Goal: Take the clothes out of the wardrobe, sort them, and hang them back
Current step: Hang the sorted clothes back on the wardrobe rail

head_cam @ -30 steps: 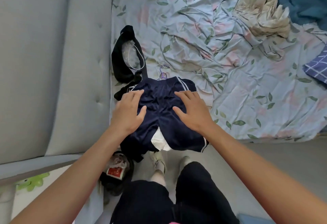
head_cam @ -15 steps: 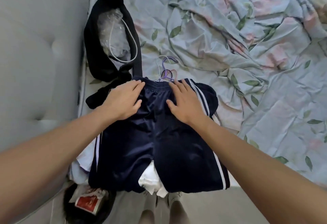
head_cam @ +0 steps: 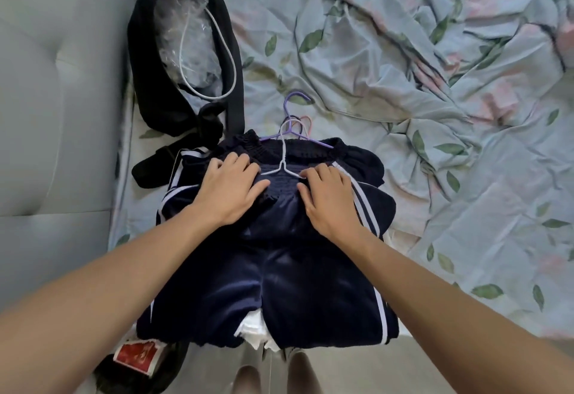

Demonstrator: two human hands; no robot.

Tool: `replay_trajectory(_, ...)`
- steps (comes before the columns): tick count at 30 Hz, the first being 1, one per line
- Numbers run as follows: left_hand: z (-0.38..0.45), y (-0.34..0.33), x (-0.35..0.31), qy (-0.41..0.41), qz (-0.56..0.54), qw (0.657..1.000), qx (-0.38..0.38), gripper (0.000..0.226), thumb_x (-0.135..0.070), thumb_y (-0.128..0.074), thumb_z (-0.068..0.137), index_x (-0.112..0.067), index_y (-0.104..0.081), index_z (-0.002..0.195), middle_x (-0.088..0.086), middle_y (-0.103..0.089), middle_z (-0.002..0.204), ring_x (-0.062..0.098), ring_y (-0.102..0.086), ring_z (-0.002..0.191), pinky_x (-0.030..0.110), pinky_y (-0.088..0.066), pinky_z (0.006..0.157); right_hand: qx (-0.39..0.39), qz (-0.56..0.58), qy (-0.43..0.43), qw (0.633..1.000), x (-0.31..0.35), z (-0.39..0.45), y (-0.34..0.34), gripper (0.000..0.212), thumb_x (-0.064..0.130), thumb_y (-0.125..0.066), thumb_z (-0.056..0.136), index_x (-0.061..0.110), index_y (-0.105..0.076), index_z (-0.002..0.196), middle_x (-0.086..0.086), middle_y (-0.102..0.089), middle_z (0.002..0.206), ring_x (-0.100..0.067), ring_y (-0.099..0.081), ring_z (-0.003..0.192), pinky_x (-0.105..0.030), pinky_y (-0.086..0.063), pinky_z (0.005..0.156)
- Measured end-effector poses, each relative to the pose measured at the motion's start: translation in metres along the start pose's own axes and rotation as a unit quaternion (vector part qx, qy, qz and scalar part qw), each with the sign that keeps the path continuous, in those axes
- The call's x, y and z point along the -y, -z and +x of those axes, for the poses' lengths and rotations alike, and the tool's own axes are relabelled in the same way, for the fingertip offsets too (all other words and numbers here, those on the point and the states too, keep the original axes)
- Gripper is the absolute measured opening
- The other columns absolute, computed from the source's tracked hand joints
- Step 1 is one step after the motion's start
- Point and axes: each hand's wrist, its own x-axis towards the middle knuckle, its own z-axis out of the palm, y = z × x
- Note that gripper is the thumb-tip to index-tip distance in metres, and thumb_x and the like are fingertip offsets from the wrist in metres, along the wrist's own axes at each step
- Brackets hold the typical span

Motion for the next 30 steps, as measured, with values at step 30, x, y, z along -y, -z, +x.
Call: replay_trajectory(30,-0.013,-0.007,-0.015,0.039,-0.162,0.984,-0.062,0.024,-0.036,-0.056,0.104,-0.015,-0.047,0.097,0.0,-0.045,0.105,0.023,-0.048,0.082,0.038,-0.041,0.054,0.079,0.039,-0.024,0.996,-0.016,0.005,0.015,0.022,0.029,-0.049,0.101,0.016,-0.041,0.085,0.001,-0.048,0.066,-0.03,-0.047,0.059,-0.038,-0.032,0.055)
